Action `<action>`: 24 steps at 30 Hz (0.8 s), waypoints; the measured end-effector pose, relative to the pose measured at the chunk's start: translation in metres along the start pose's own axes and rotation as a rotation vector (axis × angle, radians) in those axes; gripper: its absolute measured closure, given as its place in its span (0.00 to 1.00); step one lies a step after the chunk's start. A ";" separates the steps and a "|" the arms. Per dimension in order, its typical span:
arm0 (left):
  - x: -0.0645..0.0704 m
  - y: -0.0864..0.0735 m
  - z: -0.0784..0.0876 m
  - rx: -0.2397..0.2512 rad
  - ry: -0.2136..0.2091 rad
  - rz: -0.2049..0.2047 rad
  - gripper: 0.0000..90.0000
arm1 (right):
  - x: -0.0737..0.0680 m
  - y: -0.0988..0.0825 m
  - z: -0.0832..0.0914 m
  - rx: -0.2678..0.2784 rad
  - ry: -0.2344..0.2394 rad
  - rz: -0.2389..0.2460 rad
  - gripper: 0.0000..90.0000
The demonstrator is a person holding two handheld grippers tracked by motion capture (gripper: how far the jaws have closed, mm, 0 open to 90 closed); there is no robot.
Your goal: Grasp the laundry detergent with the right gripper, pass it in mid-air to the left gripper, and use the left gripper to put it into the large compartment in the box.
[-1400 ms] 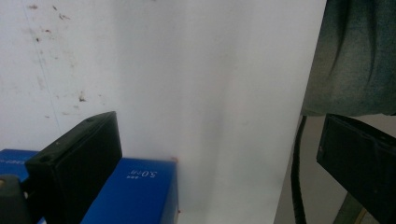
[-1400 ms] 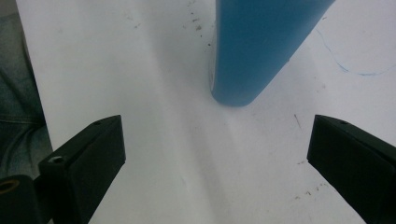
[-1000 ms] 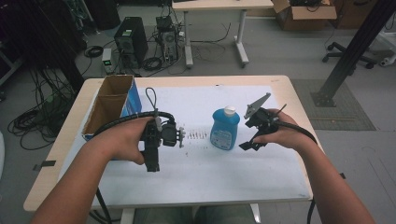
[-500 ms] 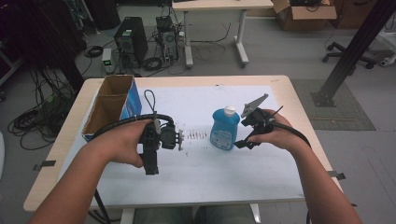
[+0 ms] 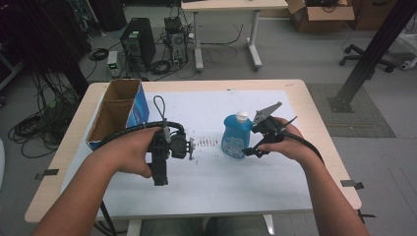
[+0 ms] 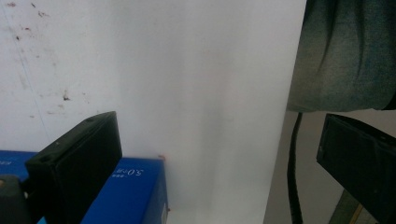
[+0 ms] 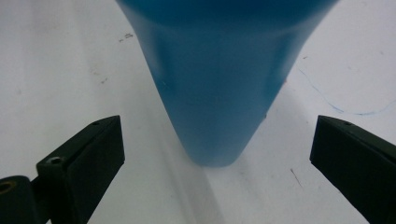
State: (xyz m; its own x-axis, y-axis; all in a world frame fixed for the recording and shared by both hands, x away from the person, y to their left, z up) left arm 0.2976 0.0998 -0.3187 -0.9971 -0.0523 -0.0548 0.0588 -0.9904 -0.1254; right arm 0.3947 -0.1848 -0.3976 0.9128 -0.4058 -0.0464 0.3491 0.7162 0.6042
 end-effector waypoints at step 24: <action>0.003 -0.003 -0.001 -0.006 -0.009 0.004 0.00 | -0.003 0.003 -0.018 0.120 -0.044 0.013 0.03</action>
State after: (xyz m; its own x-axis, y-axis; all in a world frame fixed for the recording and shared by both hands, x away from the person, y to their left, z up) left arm 0.2949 0.1024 -0.3194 -0.9973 -0.0571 -0.0459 0.0627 -0.9894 -0.1309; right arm 0.3972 -0.1712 -0.4094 0.9060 -0.4233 -0.0043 0.3068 0.6496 0.6956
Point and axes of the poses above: each handheld gripper's, and its own axes: z roughly backward along the jaws, y roughly out of its top, x roughly to its right, the point moved 2 cm from there along -z, roughly forward along the jaws, and after that the axes turned 2 degrees about -x, right-handed, at the moved point
